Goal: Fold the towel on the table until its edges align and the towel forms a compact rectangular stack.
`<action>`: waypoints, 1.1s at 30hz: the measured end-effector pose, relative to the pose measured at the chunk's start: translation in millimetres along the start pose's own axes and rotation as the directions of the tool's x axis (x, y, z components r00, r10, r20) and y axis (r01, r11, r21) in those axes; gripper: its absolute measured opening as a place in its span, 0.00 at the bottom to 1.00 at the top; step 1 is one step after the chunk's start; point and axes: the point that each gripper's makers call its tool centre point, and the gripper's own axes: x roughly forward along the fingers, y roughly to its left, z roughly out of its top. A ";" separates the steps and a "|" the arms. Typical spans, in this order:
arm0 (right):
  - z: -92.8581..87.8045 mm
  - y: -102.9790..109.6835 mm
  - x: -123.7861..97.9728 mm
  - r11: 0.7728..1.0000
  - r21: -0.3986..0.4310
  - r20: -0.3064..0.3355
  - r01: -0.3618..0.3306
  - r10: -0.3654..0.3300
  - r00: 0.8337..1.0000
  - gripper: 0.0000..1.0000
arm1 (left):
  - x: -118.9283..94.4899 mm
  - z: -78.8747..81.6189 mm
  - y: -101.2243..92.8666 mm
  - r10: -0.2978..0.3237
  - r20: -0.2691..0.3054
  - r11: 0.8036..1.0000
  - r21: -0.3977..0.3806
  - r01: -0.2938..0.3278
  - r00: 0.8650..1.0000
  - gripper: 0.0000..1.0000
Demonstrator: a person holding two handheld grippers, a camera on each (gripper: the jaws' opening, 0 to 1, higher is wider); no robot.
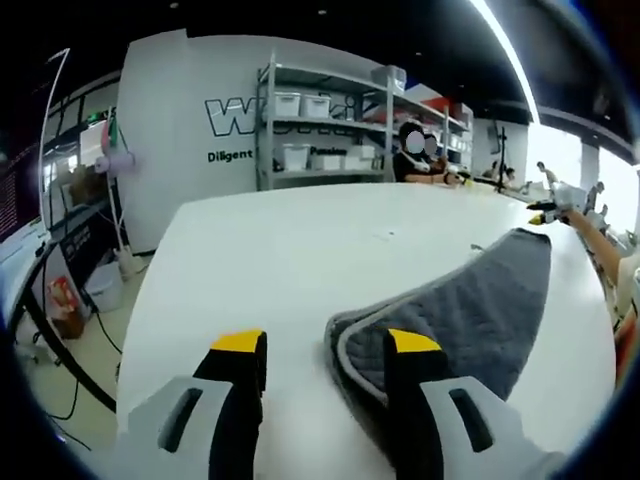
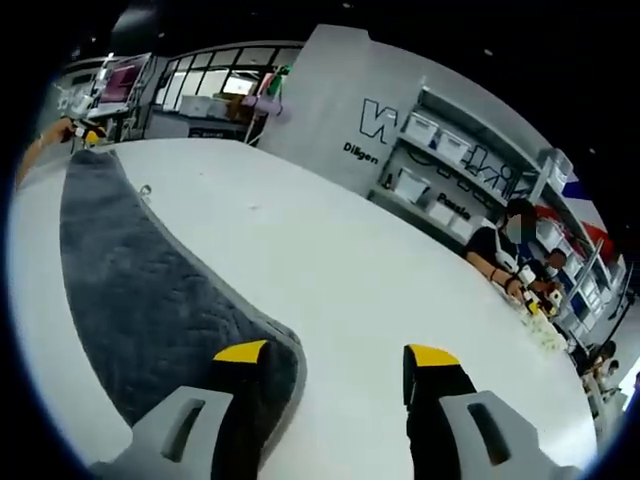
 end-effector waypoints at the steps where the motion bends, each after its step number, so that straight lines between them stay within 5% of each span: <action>1: 0.0 -0.4 -0.6 1.000 0.003 0.000 0.006 -0.006 1.000 0.62 | -2.5 1.0 -0.4 0.003 0.009 1.000 -0.016 -0.003 1.000 0.60; 7: -3.6 -10.0 -12.1 0.990 0.117 0.000 0.072 -0.073 0.997 0.89 | -10.4 -5.3 -20.7 -0.039 -0.017 0.999 -0.030 0.038 0.999 0.92; 10: -8.7 -12.3 -22.1 0.982 0.166 -0.006 0.089 -0.090 0.996 0.99 | -16.6 -6.9 -34.1 -0.073 -0.008 0.996 -0.053 0.072 0.997 0.98; 17: -18.9 -5.9 -54.7 0.967 0.231 0.007 0.105 -0.110 0.994 0.99 | -33.0 -4.4 -56.7 -0.098 0.054 0.993 -0.064 0.101 0.994 0.99; 24: -16.1 17.4 -82.2 0.949 0.310 0.105 0.054 -0.091 0.990 0.99 | -48.0 -9.6 -83.5 -0.110 0.094 0.993 -0.028 0.113 0.989 0.99; 27: -17.4 23.8 -87.7 0.940 0.340 0.122 0.039 -0.085 0.989 0.92 | -50.0 -12.2 -89.6 -0.114 0.104 0.993 -0.024 0.117 0.988 0.99; 31: -22.4 28.6 -92.7 0.936 0.348 0.120 0.047 -0.094 0.988 0.60 | -51.6 -14.1 -94.5 -0.126 0.121 0.991 -0.018 0.129 0.985 0.98; 33: -23.3 28.4 -92.5 0.931 0.360 0.118 0.057 -0.106 0.987 0.52 | -50.7 -15.3 -95.6 -0.130 0.122 0.991 -0.014 0.133 0.984 0.98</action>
